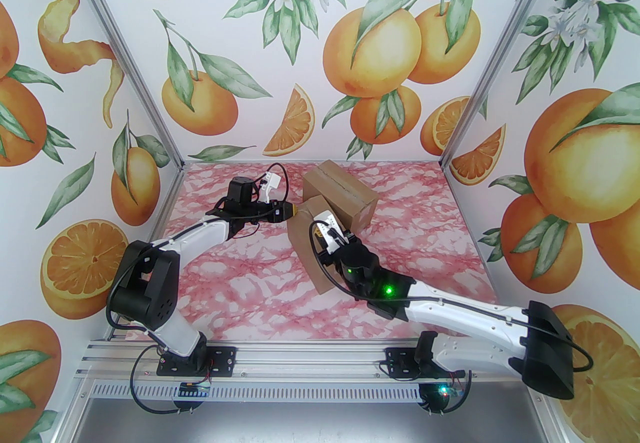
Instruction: Unpack the express box
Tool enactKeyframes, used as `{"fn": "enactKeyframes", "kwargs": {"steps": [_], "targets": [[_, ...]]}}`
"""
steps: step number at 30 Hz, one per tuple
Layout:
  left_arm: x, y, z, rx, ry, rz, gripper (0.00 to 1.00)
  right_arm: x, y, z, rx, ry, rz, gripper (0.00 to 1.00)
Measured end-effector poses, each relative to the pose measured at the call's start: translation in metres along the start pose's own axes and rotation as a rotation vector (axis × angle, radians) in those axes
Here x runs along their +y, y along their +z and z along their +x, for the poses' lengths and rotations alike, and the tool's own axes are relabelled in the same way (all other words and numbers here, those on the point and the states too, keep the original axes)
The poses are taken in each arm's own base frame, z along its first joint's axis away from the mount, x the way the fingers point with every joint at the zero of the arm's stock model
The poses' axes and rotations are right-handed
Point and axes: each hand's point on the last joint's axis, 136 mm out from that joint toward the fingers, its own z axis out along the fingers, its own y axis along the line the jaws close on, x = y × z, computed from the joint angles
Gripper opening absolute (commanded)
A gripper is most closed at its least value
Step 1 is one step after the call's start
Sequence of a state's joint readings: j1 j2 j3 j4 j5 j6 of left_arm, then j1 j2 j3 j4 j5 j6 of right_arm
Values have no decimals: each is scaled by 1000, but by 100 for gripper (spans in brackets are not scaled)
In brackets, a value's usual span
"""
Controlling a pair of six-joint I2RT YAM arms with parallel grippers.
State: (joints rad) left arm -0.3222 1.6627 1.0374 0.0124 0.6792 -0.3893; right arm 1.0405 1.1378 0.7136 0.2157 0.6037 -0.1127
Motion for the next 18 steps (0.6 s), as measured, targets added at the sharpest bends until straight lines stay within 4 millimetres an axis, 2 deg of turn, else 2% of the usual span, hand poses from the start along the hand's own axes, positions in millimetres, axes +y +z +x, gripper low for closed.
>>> {"fn": "enactKeyframes", "kwargs": {"steps": [18], "targets": [[-3,1,1,18,47,-12,35,-7,-27,5,1,14,-60,0]]}}
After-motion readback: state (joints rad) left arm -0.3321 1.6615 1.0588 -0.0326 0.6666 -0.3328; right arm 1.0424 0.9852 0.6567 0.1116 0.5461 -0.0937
